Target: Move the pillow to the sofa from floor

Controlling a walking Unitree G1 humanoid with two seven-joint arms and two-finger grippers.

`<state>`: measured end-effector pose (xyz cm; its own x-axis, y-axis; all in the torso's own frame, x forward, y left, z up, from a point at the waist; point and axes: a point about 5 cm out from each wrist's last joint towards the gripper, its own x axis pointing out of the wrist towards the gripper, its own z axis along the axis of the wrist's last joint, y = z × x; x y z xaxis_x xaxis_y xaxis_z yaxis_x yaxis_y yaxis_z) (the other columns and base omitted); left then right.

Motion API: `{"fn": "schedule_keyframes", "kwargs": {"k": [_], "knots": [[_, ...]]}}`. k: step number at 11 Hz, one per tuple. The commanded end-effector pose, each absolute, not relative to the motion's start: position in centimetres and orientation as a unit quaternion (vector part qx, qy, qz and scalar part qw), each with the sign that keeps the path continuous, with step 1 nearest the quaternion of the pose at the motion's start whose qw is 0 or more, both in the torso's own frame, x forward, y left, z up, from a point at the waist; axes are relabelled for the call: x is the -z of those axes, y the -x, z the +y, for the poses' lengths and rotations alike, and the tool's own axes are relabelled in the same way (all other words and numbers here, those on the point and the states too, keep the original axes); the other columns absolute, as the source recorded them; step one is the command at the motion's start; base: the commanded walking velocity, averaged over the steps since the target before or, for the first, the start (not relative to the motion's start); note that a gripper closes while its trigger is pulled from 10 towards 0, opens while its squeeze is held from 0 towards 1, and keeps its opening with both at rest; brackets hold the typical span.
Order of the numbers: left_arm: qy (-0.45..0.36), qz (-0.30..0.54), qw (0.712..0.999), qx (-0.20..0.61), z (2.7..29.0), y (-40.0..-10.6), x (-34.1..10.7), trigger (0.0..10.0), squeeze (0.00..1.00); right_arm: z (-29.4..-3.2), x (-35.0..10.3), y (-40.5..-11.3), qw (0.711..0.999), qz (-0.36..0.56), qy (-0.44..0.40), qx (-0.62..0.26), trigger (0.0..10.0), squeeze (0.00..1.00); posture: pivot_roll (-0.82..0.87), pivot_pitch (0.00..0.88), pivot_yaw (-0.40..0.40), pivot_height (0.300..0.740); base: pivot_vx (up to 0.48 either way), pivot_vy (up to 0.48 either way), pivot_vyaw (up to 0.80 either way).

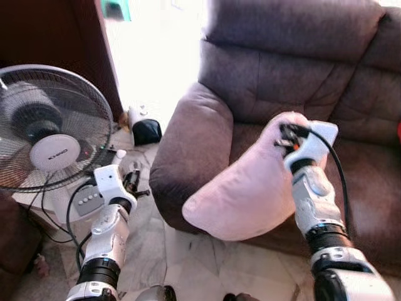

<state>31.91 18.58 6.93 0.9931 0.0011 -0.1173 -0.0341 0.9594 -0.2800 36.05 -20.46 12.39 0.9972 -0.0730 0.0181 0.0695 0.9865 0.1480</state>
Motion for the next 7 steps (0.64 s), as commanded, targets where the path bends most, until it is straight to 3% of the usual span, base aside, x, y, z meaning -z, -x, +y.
{"fn": "schedule_keyframes", "kwargs": {"k": [1,4,5,7], "knots": [[0.139,0.060,0.988,0.000,18.5,-31.8,-7.1,10.0,0.00,-21.9,-10.3,-35.4,0.995,0.042,-0.048,0.079,10.0,0.00,0.10,0.062,-0.064,0.740,0.000,0.000,0.00],[0.228,0.040,0.971,0.058,18.1,-31.6,-8.6,10.0,0.00,-22.4,-9.3,-34.5,0.993,0.053,-0.030,0.097,10.0,0.00,0.11,0.049,-0.058,0.740,0.000,0.000,0.00],[0.151,0.052,0.984,0.084,17.6,-31.5,-8.3,10.0,0.00,-22.4,-8.9,-34.4,0.994,0.056,-0.029,0.095,10.0,0.00,0.11,0.046,-0.058,0.740,0.000,0.000,0.00],[0.115,0.048,0.989,0.078,17.0,-31.6,-8.2,10.0,0.00,-21.6,-8.8,-34.5,0.994,0.053,-0.031,0.086,10.0,0.00,0.11,0.043,-0.059,0.740,0.000,0.000,0.00]]}}
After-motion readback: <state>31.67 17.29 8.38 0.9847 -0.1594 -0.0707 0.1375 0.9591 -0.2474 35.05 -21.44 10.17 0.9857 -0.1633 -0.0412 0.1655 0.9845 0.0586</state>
